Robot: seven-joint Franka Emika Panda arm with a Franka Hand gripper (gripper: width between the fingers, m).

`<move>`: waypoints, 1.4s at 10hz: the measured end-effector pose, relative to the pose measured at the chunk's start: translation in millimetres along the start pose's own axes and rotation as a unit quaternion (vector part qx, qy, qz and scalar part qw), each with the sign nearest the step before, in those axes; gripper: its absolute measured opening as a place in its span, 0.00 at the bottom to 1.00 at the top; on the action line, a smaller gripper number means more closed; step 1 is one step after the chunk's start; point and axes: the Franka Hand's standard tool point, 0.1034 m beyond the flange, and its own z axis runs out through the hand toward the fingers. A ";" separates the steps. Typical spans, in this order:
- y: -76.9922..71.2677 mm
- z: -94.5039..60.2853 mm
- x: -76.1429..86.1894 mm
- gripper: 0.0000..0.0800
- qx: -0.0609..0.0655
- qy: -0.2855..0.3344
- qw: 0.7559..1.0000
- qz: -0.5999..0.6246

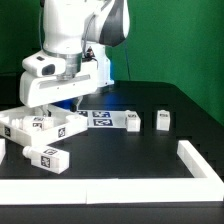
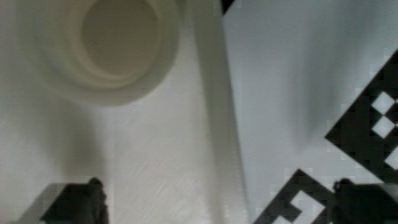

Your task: Assemble one leg

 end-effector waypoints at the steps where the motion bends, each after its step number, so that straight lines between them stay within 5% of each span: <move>1: 0.1 0.0 0.1 0.66 0.000 0.000 1.000 0.000; 4: 0.1 0.1 0.0 0.10 0.000 0.000 1.000 0.000; 7: -2.0 -1.5 1.9 0.07 -0.001 0.001 1.000 -0.003; 10: -18.2 -27.3 24.2 0.07 -0.015 0.024 0.996 -0.080; 12: -19.0 -49.9 39.0 0.07 -0.004 0.022 0.982 -0.188; 14: -17.8 -50.3 39.8 0.07 -0.003 0.022 0.984 -0.176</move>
Offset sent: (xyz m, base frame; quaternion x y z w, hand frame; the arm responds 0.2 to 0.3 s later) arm 0.0000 0.0000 0.0000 0.0000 0.0000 0.0000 1.0000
